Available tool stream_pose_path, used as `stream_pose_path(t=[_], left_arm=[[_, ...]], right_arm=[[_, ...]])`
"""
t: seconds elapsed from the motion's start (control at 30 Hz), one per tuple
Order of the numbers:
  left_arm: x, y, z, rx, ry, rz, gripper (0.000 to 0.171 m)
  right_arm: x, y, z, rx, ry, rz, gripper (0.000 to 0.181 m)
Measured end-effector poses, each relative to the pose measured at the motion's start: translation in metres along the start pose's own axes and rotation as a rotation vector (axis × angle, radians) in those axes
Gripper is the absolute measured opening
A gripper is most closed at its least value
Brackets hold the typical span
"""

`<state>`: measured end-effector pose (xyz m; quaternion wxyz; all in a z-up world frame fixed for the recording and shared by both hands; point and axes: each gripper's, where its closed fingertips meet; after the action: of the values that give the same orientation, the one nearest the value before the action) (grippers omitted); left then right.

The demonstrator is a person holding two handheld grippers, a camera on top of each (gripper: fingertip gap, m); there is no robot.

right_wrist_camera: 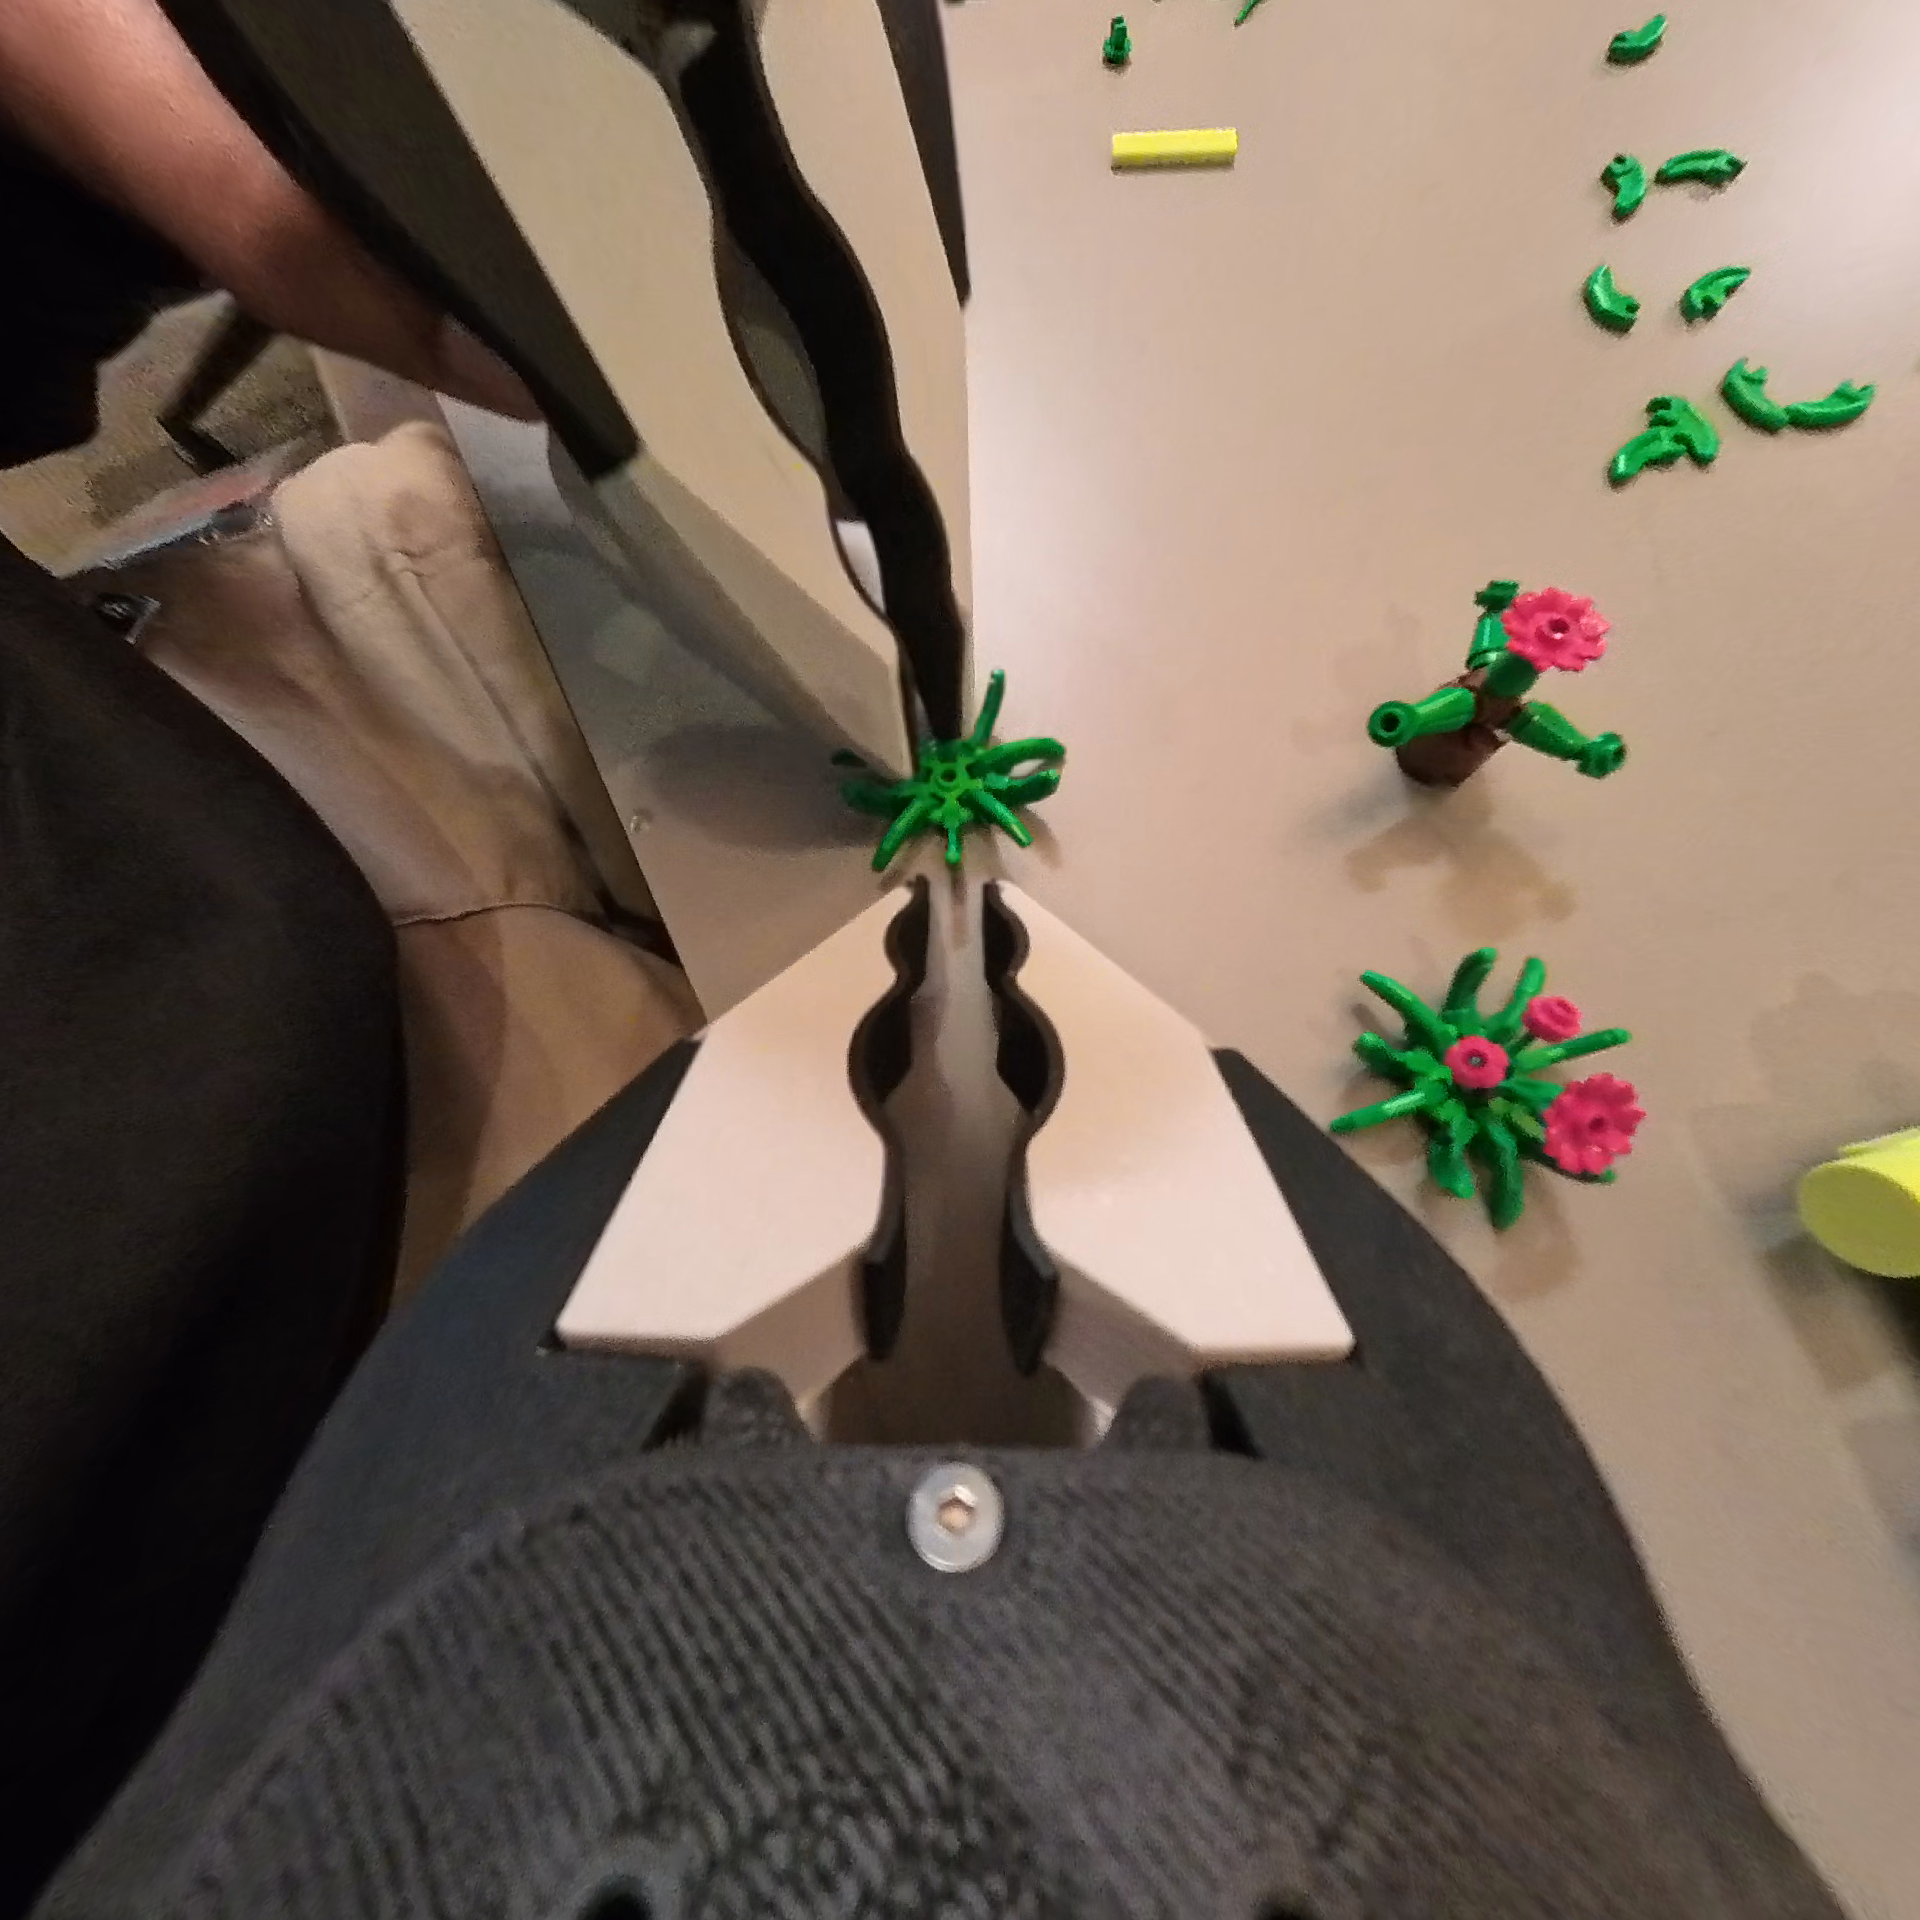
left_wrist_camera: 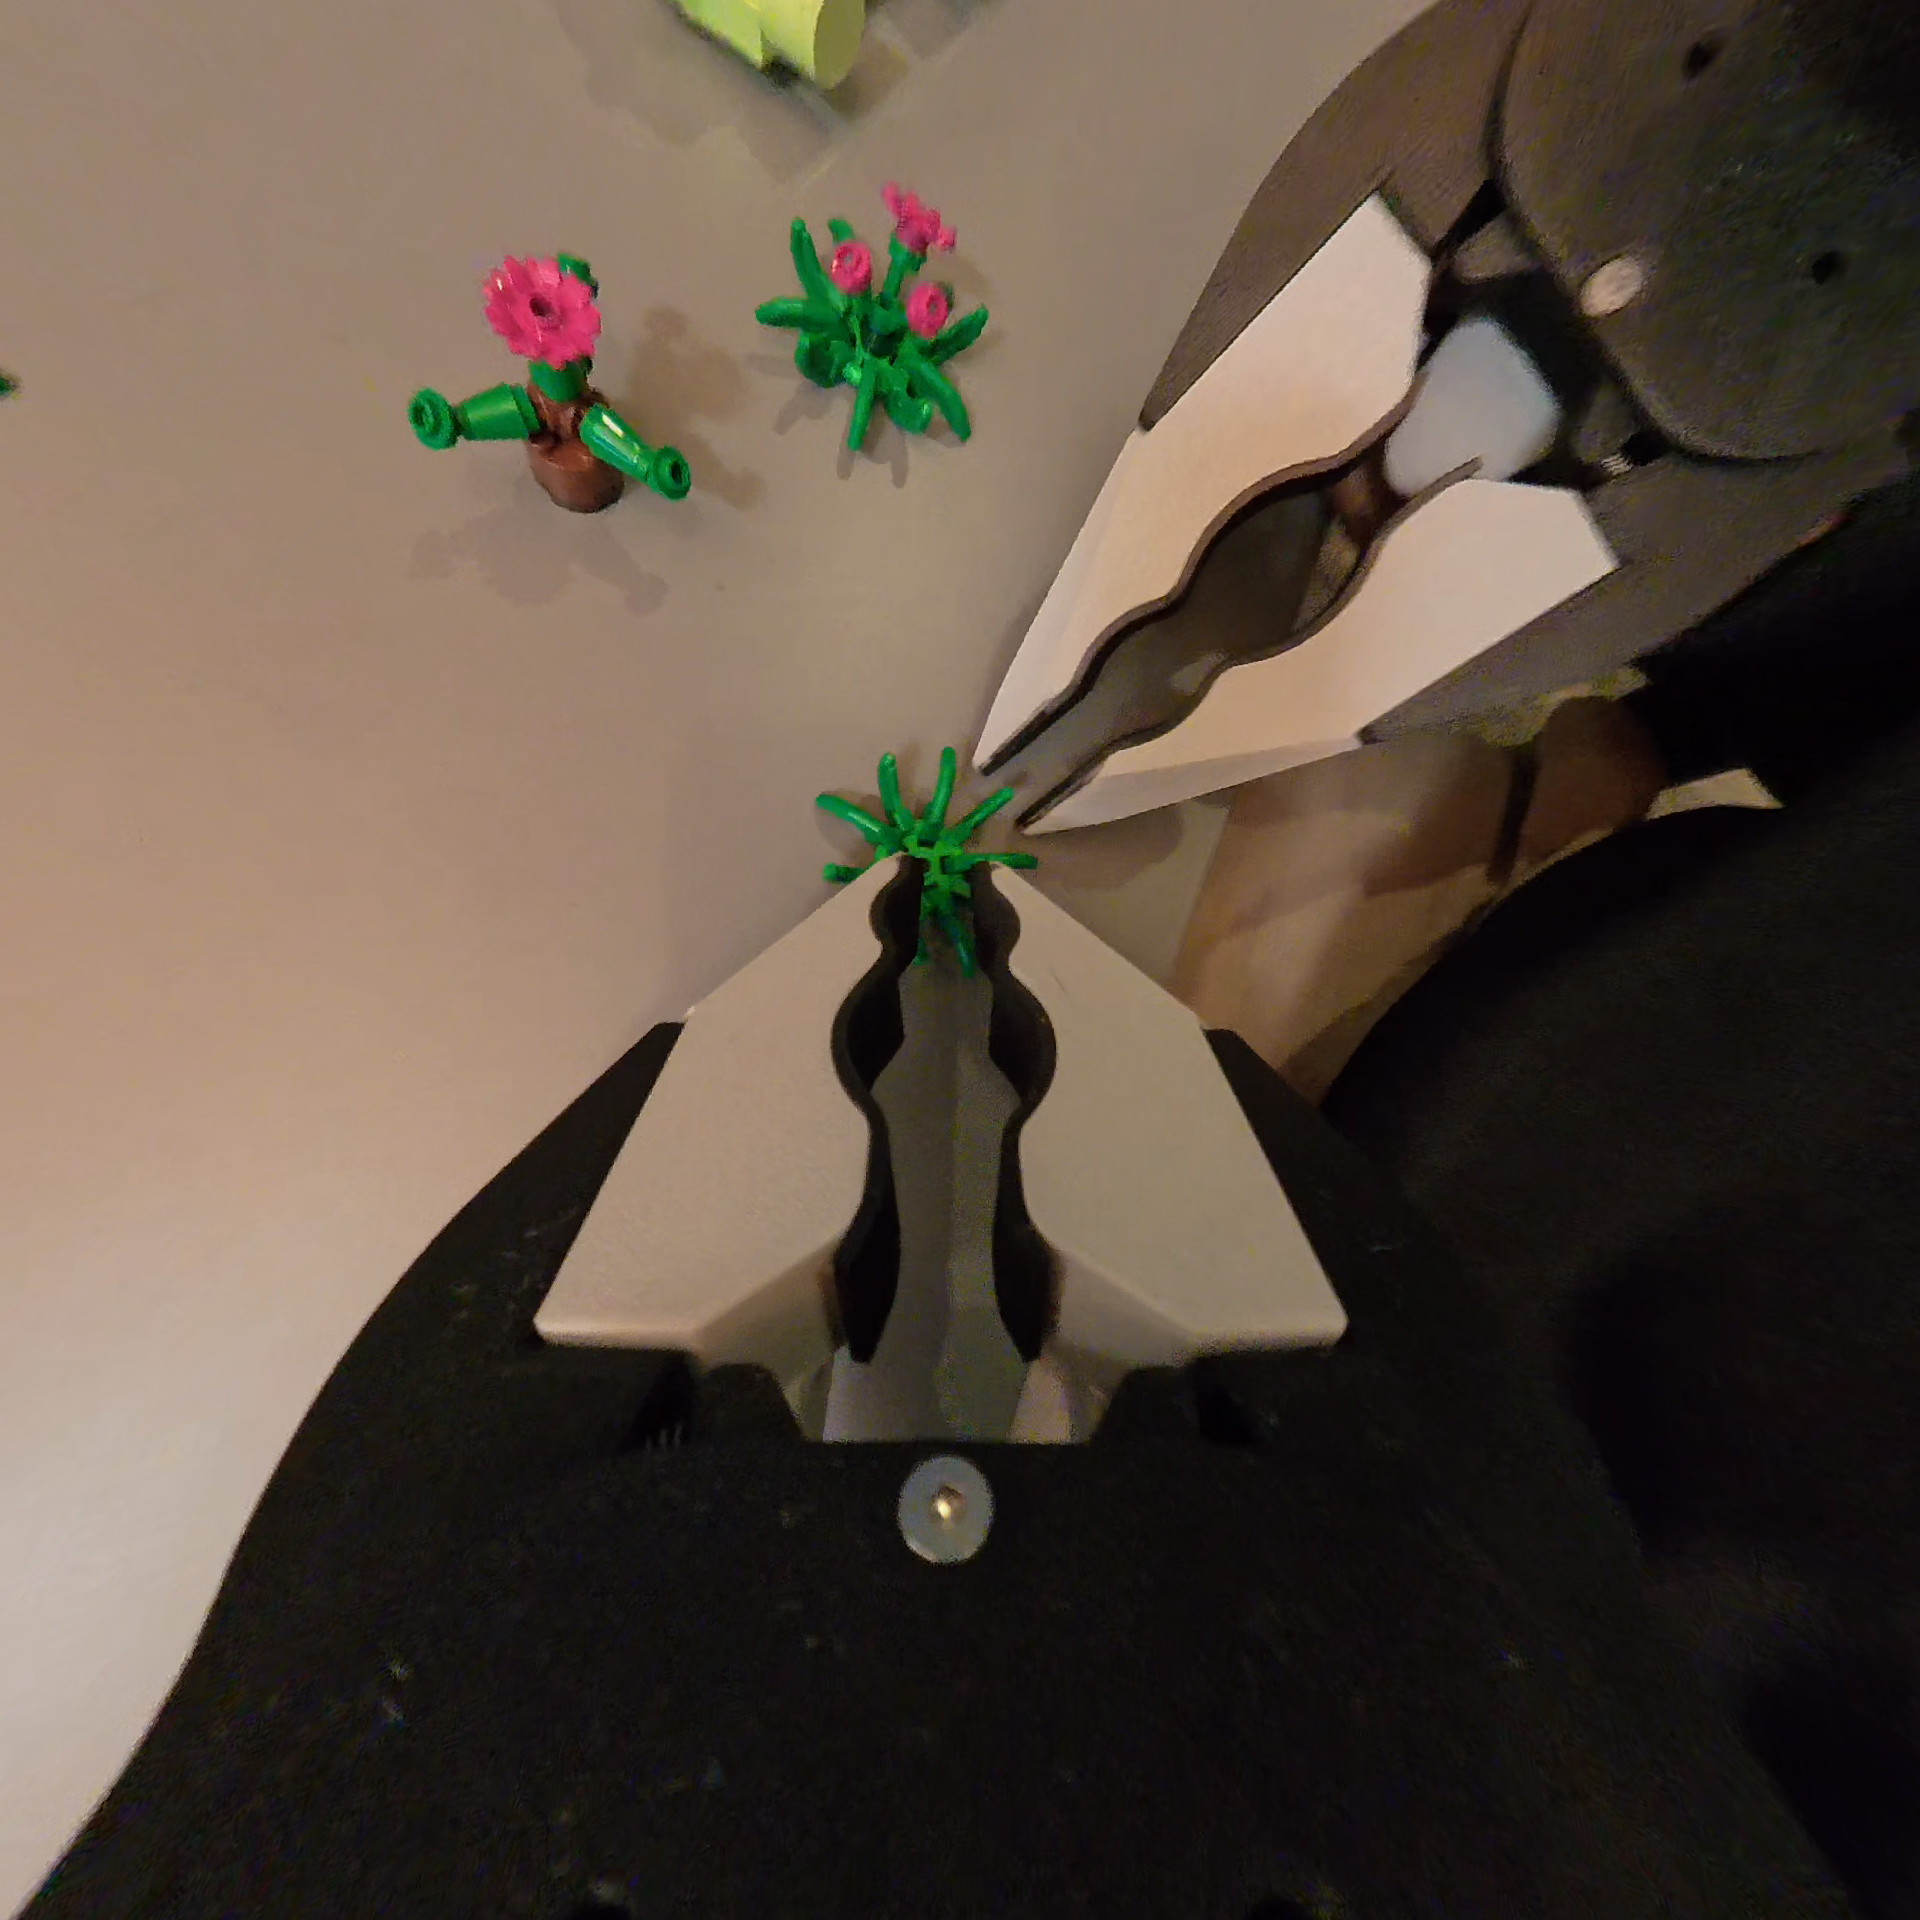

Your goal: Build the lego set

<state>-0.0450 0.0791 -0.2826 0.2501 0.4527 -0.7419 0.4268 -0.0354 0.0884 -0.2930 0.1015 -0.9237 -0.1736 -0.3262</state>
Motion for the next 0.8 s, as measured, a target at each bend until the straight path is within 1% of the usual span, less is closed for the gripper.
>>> stream_pose_path(t=[0.07, 0.13, 0.27, 0.37, 0.43, 0.53, 0.63, 0.8], left_arm=[[0.012, -0.005, -0.008, 0.008, -0.059, 0.037, 0.011], [0.026, -0.002, -0.015, 0.006, -0.125, 0.031, 0.009], [0.052, 0.02, -0.027, 0.0, -0.281, -0.039, 0.008], [0.057, 0.031, -0.026, 0.02, -0.348, -0.038, 0.008], [0.054, 0.041, -0.022, 0.019, -0.372, -0.069, 0.009], [0.048, 0.05, -0.017, -0.001, -0.379, -0.102, 0.009], [0.043, 0.051, -0.016, -0.027, -0.382, -0.115, 0.009], [0.037, 0.051, -0.012, -0.047, -0.373, -0.117, 0.009]], right_arm=[[0.002, 0.001, -0.001, -0.026, -0.034, -0.009, 0.009], [0.005, -0.001, 0.0, -0.033, -0.042, 0.003, 0.01], [0.009, -0.011, 0.003, -0.032, -0.049, 0.054, 0.009], [0.011, -0.017, 0.003, -0.058, -0.068, 0.088, 0.007], [0.014, -0.022, 0.0, -0.065, -0.092, 0.122, 0.006], [0.026, -0.029, -0.012, -0.071, -0.173, 0.177, 0.008], [0.035, -0.037, -0.027, -0.082, -0.253, 0.204, 0.015], [0.041, -0.054, -0.056, -0.059, -0.342, 0.249, 0.016]])
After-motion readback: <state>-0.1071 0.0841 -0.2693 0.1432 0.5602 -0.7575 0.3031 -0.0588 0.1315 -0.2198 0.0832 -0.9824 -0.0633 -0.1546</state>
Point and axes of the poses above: each gripper's, where its closed fingertips meet, x back along the fingers, z out of its underside, y = z × x across the jaws, and after that the axes turned 10 degrees about x, right-handed
